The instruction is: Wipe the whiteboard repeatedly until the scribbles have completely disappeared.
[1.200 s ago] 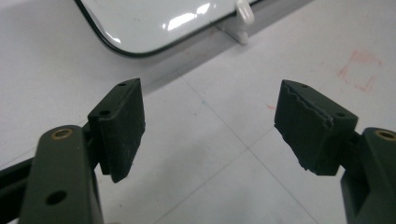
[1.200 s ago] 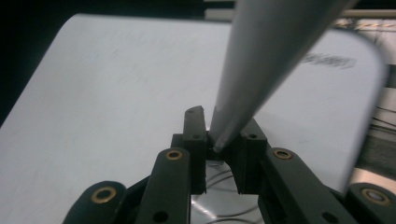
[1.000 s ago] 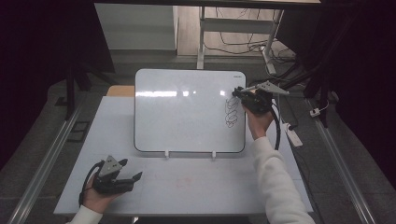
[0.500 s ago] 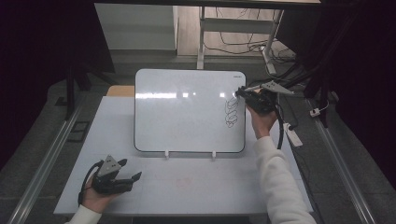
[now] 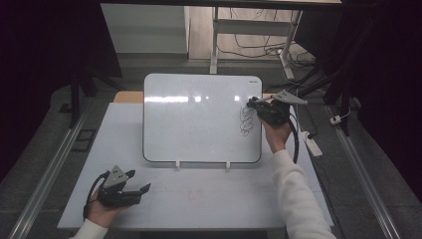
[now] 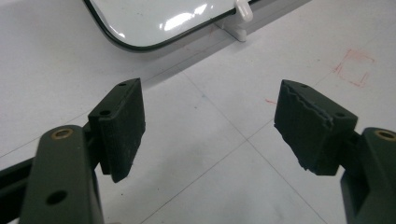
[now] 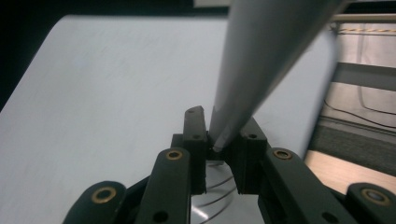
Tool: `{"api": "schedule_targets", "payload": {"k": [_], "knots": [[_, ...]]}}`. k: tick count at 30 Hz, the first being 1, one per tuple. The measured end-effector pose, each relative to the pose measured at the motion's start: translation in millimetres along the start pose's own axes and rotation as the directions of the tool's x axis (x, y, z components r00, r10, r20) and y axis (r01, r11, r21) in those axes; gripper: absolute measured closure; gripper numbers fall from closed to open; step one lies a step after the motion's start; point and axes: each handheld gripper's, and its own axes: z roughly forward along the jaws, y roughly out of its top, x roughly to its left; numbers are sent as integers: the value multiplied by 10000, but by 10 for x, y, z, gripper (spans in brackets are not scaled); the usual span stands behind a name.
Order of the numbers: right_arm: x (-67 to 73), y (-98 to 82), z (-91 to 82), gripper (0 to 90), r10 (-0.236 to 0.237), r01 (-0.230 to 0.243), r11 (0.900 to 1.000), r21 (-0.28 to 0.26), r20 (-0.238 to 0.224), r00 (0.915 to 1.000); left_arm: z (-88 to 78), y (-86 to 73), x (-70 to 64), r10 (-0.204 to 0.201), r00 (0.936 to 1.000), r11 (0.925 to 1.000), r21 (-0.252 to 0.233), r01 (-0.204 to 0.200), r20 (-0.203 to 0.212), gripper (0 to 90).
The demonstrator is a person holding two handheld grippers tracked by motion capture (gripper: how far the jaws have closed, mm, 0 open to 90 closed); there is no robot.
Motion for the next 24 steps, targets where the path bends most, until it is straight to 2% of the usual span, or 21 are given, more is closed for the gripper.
{"api": "schedule_targets", "payload": {"k": [1, 2, 4, 5, 6, 8, 9, 11, 13, 14, 16, 17, 18, 19, 22, 24], "knots": [[-35, 12, -5, 776, 353, -350, 9993, -155, 219, 9991, -1, 1, -5, 40, 10000, 10000, 0, -40, -11, 252], [-49, 13, -3, 776, 539, -533, 9982, -269, 239, 9983, -3, 1, -13, 58, 10000, 10000, -15, -58, 3, 252], [3, -14, 10, 776, 618, -616, 9978, -237, 110, 9980, -8, 4, -20, 101, 9999, 9999, -46, -101, 13, 253], [58, -43, 30, 776, 443, -444, 9990, -22, -235, 9987, -9, 4, -21, 106, 9999, 9999, -42, -106, 0, 252], [138, -77, 49, 775, 15, 0, 9996, 277, -524, 9986, -9, 3, -21, 101, 9999, 9999, -38, -101, -2, 253], [181, -77, 39, 776, -465, 489, 9978, 449, -510, 9976, -9, 2, -23, 84, 10000, 10000, -33, -84, 8, 253], [138, -58, 13, 776, -302, 311, 9991, 293, -293, 9991, -8, 2, -26, 71, 10000, 10000, -27, -71, 12, 253], [14, -31, -44, 776, 417, -415, 9991, -72, 271, 9988, -14, 3, -32, 72, 10000, 10000, -39, -72, 10, 252], [-32, -40, -62, 776, 907, -901, 9957, -234, 253, 9956, -31, 1, -38, 91, 10000, 9999, -101, -91, -8, 252], [16, -61, -41, 776, 871, -871, 9961, -100, 20, 9962, -38, 2, -33, 92, 10000, 9999, -133, -93, -38, 253], [164, -102, 29, 776, 137, -117, 9993, 352, -558, 9983, -36, 2, -20, -23, 10000, 9999, -164, 22, -39, 253], [223, -112, 55, 776, -145, 178, 9987, 473, -684, 9976, -30, 1, -14, -48, 10000, 9999, -151, 48, -26, 253], [244, -107, 70, 776, -232, 266, 9985, 479, -709, 9972, -26, 0, -15, -81, 10000, 9999, -132, 81, -8, 253], [235, -98, 75, 776, -177, 205, 9989, 413, -673, 9976, -22, -3, -19, -55, 10000, 9999, -93, 55, -12, 253], [114, -39, 53, 776, 476, -476, 9987, -152, -7, 9989, -35, -5, -25, 7, 10000, 9999, -133, -7, -11, 253], [125, -50, 66, 776, 636, -638, 9978, -164, -115, 9979, -43, -8, -18, -20, 10000, 9999, -159, 20, -21, 253]]}}
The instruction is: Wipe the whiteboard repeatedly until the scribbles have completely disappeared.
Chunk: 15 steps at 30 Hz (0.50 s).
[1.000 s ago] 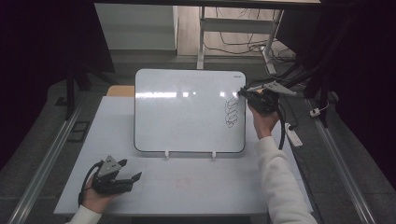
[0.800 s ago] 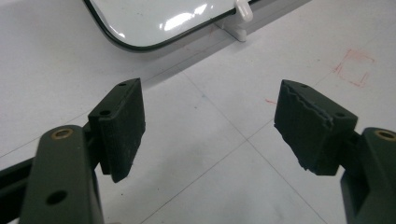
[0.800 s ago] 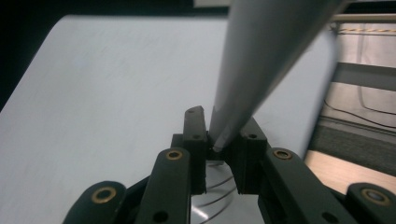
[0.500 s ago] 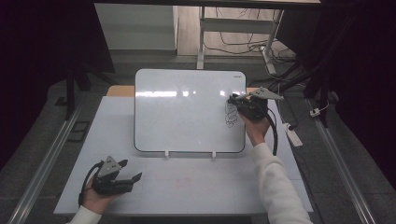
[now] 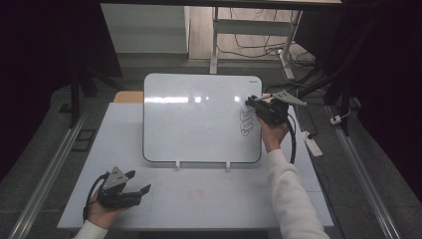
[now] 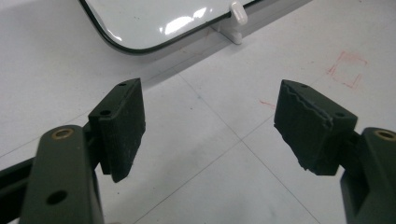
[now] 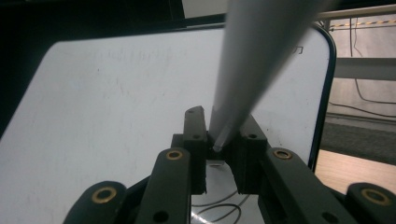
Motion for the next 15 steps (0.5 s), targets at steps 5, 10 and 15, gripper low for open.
{"api": "schedule_targets", "payload": {"k": [5, 10, 15], "knots": [[146, -56, 47, 776, -867, 914, 9937, 646, -719, 9936, 14, -8, 19, -76, 10000, 10000, 42, 76, 0, 254], [-6, -21, -23, 776, -83, 85, 9998, 157, -100, 9999, 9, -3, 1, -25, 10000, 10000, 20, 25, 0, 254], [104, -51, 2, 776, -905, 936, 9936, 633, -501, 9946, 37, -3, 10, -64, 10000, 9999, 118, 64, -2, 253]]}}
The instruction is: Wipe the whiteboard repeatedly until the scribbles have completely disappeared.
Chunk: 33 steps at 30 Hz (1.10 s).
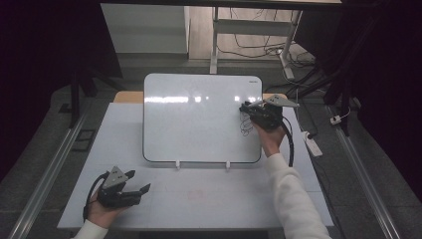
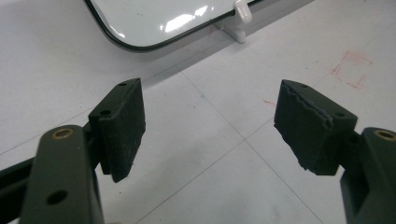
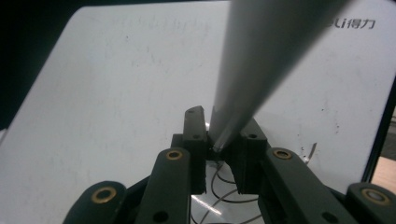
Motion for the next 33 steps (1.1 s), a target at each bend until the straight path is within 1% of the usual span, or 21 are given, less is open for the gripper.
{"api": "schedule_targets", "payload": {"k": [1, 3, 5, 6, 8, 10, 11, 13, 14, 15, 17, 19, 21, 22, 24, 26, 28, 29, 30, 31, 33], "knots": [[-42, 13, -21, 776, 123, -119, 9998, -172, 264, 9996, -1, 0, -5, 40, 10000, 10000, 10, -40, 0, 253], [-178, 47, -85, 776, 754, -703, 9952, -682, 750, 9943, -9, 0, -12, 68, 10000, 10000, -4, -68, -5, 254], [-277, 71, -137, 776, 1041, -940, 9909, -968, 1055, 9890, -21, -1, -12, 53, 10000, 10000, -46, -53, -17, 254], [-303, 73, -153, 776, 1085, -982, 9904, -970, 1074, 9883, -25, -4, -6, 10, 10000, 10000, -65, -10, -26, 253], [-269, 50, -154, 776, 859, -797, 9944, -699, 909, 9921, -24, -8, 6, -20, 10000, 10000, -57, 19, -34, 254], [-188, 31, -143, 776, 103, -94, 9998, -161, 583, 9982, -21, -9, 14, -31, 10000, 10000, -46, 30, -33, 254], [-193, 39, -152, 776, -37, 43, 9999, -99, 598, 9982, -18, -9, 12, -43, 10000, 10000, -44, 42, -30, 254], [-274, 67, -195, 776, 319, -274, 9987, -422, 1105, 9934, -16, -5, 1, 8, 10000, 10000, -25, -8, -12, 254], [-324, 72, -215, 776, 707, -634, 9960, -629, 1205, 9902, -18, -3, -5, 36, 10000, 10000, -31, -36, -16, 254], [-347, 63, -223, 776, 979, -898, 9932, -747, 1132, 9887, -22, -1, -11, 53, 10000, 10000, -52, -53, -10, 254], [-288, 34, -199, 776, 673, -630, 9968, -485, 943, 9933, -27, 0, -13, 62, 10000, 9999, -85, -62, -13, 254], [-141, -27, -146, 776, 72, -73, 10000, 33, 395, 9992, -18, -1, -2, 23, 10000, 10000, -54, -23, -7, 254], [-95, -41, -145, 776, -191, 187, 9997, 148, 293, 9994, -4, -2, 4, -14, 10000, 10000, -22, 14, 8, 254], [-127, -32, -165, 776, -76, 75, 10000, 20, 466, 9989, 1, -1, 1, 8, 10000, 10000, 1, -8, 9, 254], [-239, -20, -228, 776, 617, -579, 9975, -415, 982, 9933, -1, 1, -9, 82, 10000, 10000, 8, -82, 24, 254], [-278, -33, -254, 776, 859, -806, 9951, -576, 968, 9916, -13, 4, -16, 95, 10000, 9999, -43, -95, 23, 254], [-208, -66, -237, 776, 566, -551, 9982, -236, 717, 9958, -9, 4, -6, 47, 10000, 10000, -49, -47, 18, 254], [-148, -92, -219, 776, 239, -240, 9997, 9, 475, 9986, -2, 4, -1, 24, 10000, 10000, -25, -24, 16, 254], [-124, -98, -220, 776, 10, -14, 10000, 97, 446, 9990, 6, 3, 2, 15, 10000, 10000, -2, -15, 15, 254], [-138, -90, -232, 776, 1, -4, 10000, 81, 481, 9988, 11, 3, 0, 5, 10000, 10000, 21, -5, 26, 254], [-224, -77, -284, 776, 447, -418, 9986, -325, 970, 9943, 7, 7, -12, 65, 10000, 10000, 12, -65, 42, 253]]}}
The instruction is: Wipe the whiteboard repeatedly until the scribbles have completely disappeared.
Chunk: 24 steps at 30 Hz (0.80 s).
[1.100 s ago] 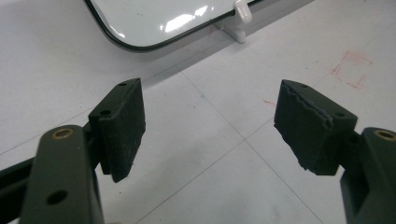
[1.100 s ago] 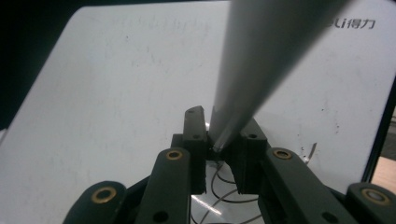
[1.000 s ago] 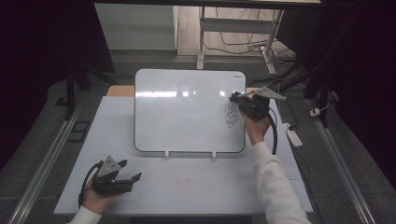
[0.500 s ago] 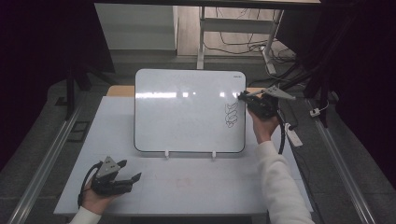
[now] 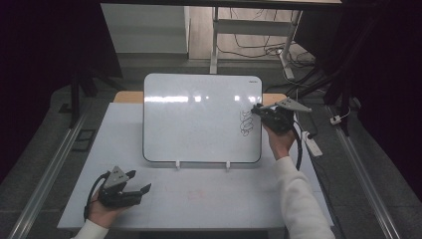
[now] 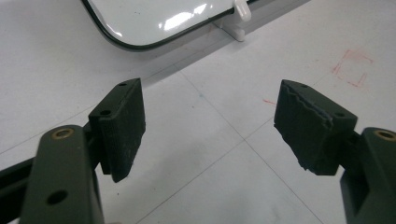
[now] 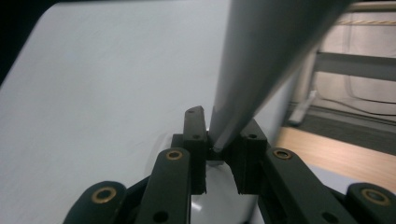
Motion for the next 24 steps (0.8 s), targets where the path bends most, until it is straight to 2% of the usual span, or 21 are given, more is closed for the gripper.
{"api": "schedule_targets", "payload": {"k": [1, 2, 5, 6, 7, 9, 10, 11, 12, 14, 15, 17, 19, 20, 21, 23, 24], "knots": [[-38, -6, -11, 776, 331, -331, 9994, -119, 26, 9994, -4, 2, -6, 22, 10000, 10000, -19, -22, 11, 254], [-33, -23, -10, 776, 391, -392, 9992, -121, -42, 9992, -8, 3, -9, 37, 10000, 10000, -39, -37, 10, 254], [151, -86, 48, 776, -454, 490, 9976, 485, -730, 9963, -2, 1, 6, -3, 10000, 10000, -31, 3, 0, 254], [192, -85, 49, 776, -797, 840, 9947, 591, -724, 9942, 1, 0, 8, -13, 10000, 10000, -18, 13, -1, 254], [190, -74, 44, 776, -873, 914, 9939, 612, -672, 9939, 3, -1, 9, -31, 10000, 10000, -9, 31, 2, 254], [85, -48, -1, 776, -242, 245, 9995, 216, -157, 9996, -1, -1, 1, 10, 10000, 10000, -11, -10, 15, 254], [49, -54, -13, 776, 20, -19, 9999, 139, -87, 10000, -5, 0, -4, 21, 10000, 10000, -31, -21, 25, 254], [60, -73, -14, 776, 87, -85, 9998, 156, -154, 9998, -7, 1, -5, 29, 10000, 10000, -38, -29, 24, 254], [94, -90, -7, 776, -6, 14, 9996, 268, -298, 9996, -5, 2, -2, 24, 10000, 10000, -46, -24, 19, 254], [237, -137, 44, 776, -739, 788, 9951, 602, -793, 9941, 11, 6, 6, 6, 10000, 10000, 4, -6, 26, 254], [259, -126, 57, 776, -894, 943, 9936, 620, -765, 9930, 19, 7, 6, -1, 10000, 10000, 28, 1, 39, 254], [178, -81, 63, 776, -301, 311, 9993, 191, -495, 9983, 21, 9, 0, 49, 10000, 10000, 39, -49, 50, 254], [89, -52, 67, 776, 415, -420, 9990, -155, -272, 9988, 12, 9, -9, 53, 10000, 10000, -13, -53, 78, 254], [99, -58, 86, 776, 519, -524, 9985, -180, -309, 9982, 7, 8, -7, 72, 9999, 10000, -23, -72, 75, 254], [152, -71, 109, 776, 247, -247, 9997, 6, -505, 9984, 4, 7, -2, 70, 10000, 10000, -30, -70, 70, 254], [304, -108, 162, 776, -488, 543, 9974, 468, -1104, 9927, 11, 5, 15, 2, 10000, 10000, -28, -1, 80, 254], [347, -105, 170, 776, -875, 939, 9940, 552, -1084, 9902, 16, 6, 21, -11, 10000, 10000, -8, 11, 76, 254]]}}
